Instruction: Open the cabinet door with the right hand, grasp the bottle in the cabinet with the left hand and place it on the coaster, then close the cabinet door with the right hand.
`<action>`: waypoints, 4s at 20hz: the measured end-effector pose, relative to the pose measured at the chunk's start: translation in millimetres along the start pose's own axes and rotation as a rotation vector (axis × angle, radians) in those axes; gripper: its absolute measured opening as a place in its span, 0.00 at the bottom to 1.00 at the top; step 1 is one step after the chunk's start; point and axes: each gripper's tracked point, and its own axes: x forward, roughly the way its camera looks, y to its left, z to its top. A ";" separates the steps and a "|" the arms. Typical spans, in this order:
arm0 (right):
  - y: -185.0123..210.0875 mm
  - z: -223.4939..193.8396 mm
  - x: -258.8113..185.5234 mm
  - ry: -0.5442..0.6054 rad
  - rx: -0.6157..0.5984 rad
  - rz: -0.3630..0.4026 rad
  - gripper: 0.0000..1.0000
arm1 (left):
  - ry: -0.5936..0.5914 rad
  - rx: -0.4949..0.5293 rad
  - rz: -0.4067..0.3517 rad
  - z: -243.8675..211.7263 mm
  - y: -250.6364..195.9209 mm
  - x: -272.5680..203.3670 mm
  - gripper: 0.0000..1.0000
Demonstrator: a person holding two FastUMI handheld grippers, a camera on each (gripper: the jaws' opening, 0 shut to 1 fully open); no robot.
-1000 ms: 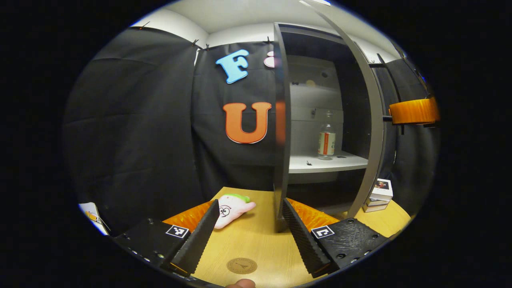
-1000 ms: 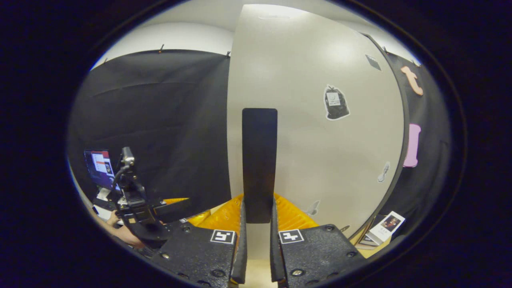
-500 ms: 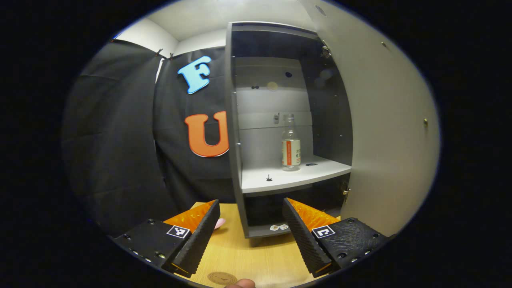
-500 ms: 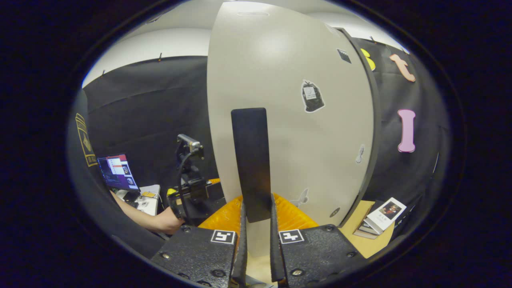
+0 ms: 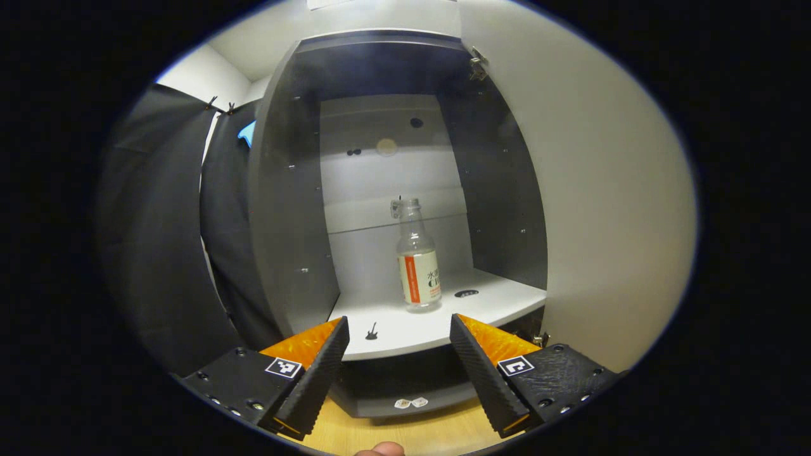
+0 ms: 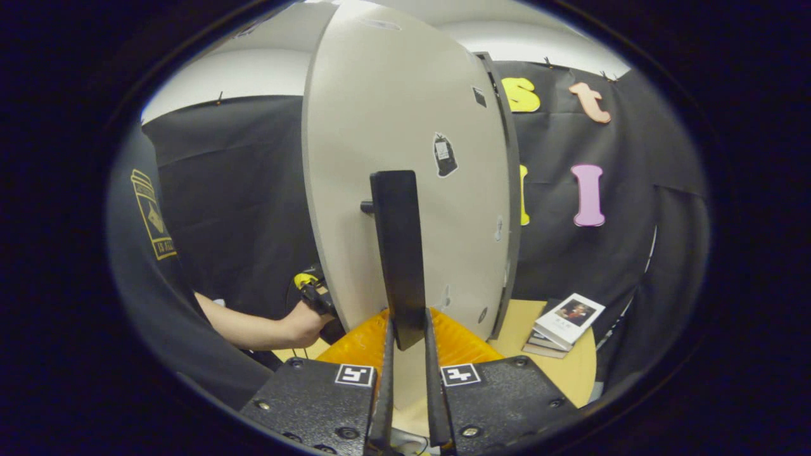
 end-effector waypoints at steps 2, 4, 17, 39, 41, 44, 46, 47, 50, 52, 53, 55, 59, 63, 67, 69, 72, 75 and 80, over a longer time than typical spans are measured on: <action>-7.9 -3.4 -8.9 0.002 -0.024 -0.049 0.25 | -0.007 -0.017 0.024 6.4 -2.5 23.9 0.96; -13.6 -3.1 -20.5 0.000 -0.015 -0.094 0.25 | -0.001 -0.053 0.036 8.9 -6.7 45.6 0.96; -64.5 1.0 -54.1 -0.003 -0.030 -0.317 0.44 | -0.021 -0.119 0.129 35.9 3.2 160.5 0.96; -111.2 -8.8 -80.2 -0.174 0.223 -0.544 0.98 | -0.065 -0.064 0.106 71.6 19.1 103.1 0.73; -112.1 -16.1 -91.7 -0.184 0.244 -0.619 0.98 | -0.085 -0.043 0.092 74.5 27.6 81.1 0.73; -111.4 -35.7 -104.2 -0.185 0.277 -0.711 0.98 | -0.107 -0.052 0.083 65.1 43.1 47.3 0.73; -106.7 -69.8 -107.9 -0.118 0.334 -0.758 1.00 | -0.105 -0.108 0.077 44.8 54.0 23.9 0.73; -107.3 -86.5 -109.0 -0.084 0.358 -0.784 0.96 | -0.115 -0.117 0.080 34.4 59.2 10.7 0.73; -125.2 -135.9 -111.5 0.017 0.356 -0.895 1.00 | -0.139 -0.081 0.128 12.5 82.7 -28.6 0.73; -141.6 -185.2 -118.0 0.140 0.323 -0.971 1.00 | -0.127 -0.083 0.150 -7.4 96.3 -55.1 0.73; -145.0 -213.5 -116.1 0.205 0.318 -0.970 1.00 | -0.121 -0.080 0.167 -19.2 102.1 -68.4 0.73; -139.7 -272.4 -104.0 0.347 0.339 -0.904 1.00 | -0.097 -0.061 0.220 -49.7 118.6 -95.7 0.73; -117.5 -362.0 -98.9 0.581 0.317 -0.789 1.00 | -0.057 -0.028 0.285 -127.2 129.0 -136.1 0.74; -89.9 -421.7 -101.3 0.751 0.229 -0.701 1.00 | 0.006 -0.023 0.336 -205.6 136.6 -153.4 0.74; -80.7 -454.3 -101.2 0.864 0.170 -0.645 1.00 | 0.031 -0.037 0.381 -249.6 147.5 -162.0 0.74; -78.4 -456.2 -100.3 0.893 0.156 -0.603 1.00 | 0.059 -0.057 0.416 -270.9 151.0 -171.7 0.74; -78.0 -452.5 -90.5 0.898 0.158 -0.578 1.00 | 0.099 -0.076 0.443 -294.7 147.9 -177.5 0.74; -78.5 -448.6 -83.6 0.890 0.159 -0.572 1.00 | 0.098 -0.083 0.463 -301.4 152.2 -182.9 0.65; -68.9 -452.9 -76.0 0.905 0.153 -0.527 1.00 | 0.135 -0.082 0.452 -312.9 152.6 -181.0 0.86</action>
